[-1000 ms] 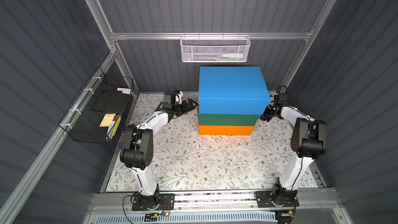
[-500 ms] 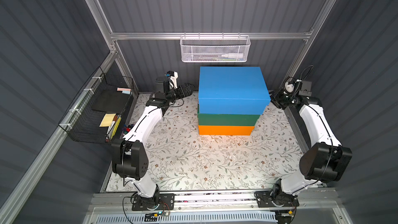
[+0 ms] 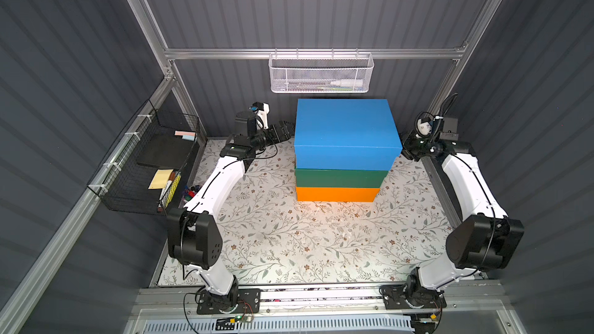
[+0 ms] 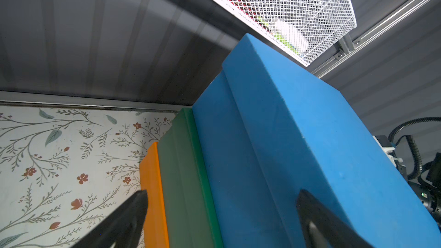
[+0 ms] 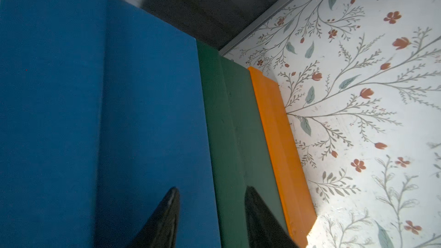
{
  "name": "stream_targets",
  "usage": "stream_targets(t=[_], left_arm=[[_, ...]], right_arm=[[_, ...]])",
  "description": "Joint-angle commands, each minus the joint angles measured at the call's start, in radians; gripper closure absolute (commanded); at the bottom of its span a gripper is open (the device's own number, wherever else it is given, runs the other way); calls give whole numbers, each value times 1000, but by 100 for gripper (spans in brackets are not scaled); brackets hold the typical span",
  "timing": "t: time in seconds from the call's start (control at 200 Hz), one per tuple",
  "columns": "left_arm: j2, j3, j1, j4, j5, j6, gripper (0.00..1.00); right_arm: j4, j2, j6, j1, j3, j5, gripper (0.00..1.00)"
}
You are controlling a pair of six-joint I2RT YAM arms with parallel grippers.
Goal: Stack the shoeboxes
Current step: Adjust the shoebox.
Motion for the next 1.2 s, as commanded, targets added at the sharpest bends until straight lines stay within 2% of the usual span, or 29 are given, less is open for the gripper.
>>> stream_targets(t=[0.0, 0.665, 0.826, 0.881, 0.956, 1.051, 1.141, 1.156, 1.196], left_arm=[[-2, 28, -18, -18, 32, 5, 1], [-54, -33, -18, -18, 13, 2, 0], [-79, -55, -17, -47, -3, 20, 0], [-91, -61, -17, -41, -4, 0, 0], [-92, -45, -15, -68, -71, 2, 0], [-76, 1, -6, -103, -112, 42, 0], [-61, 33, 17, -131, -150, 78, 0], [-59, 35, 24, -133, -154, 84, 0], [-53, 37, 46, -134, -151, 94, 1]], right_arm=[[4, 10, 12, 30, 29, -26, 53], [15, 34, 8, 31, 16, -15, 52], [-2, 49, -2, 28, 29, -3, 48], [-10, 46, -12, 21, 29, 11, 45], [-23, 38, -27, 7, 28, 44, 35], [-21, 22, -36, -27, 13, 94, 17], [-1, 3, -65, -79, -18, 112, 7], [0, 0, -72, -87, -22, 117, 2], [-1, -8, -90, -106, -35, 136, 1]])
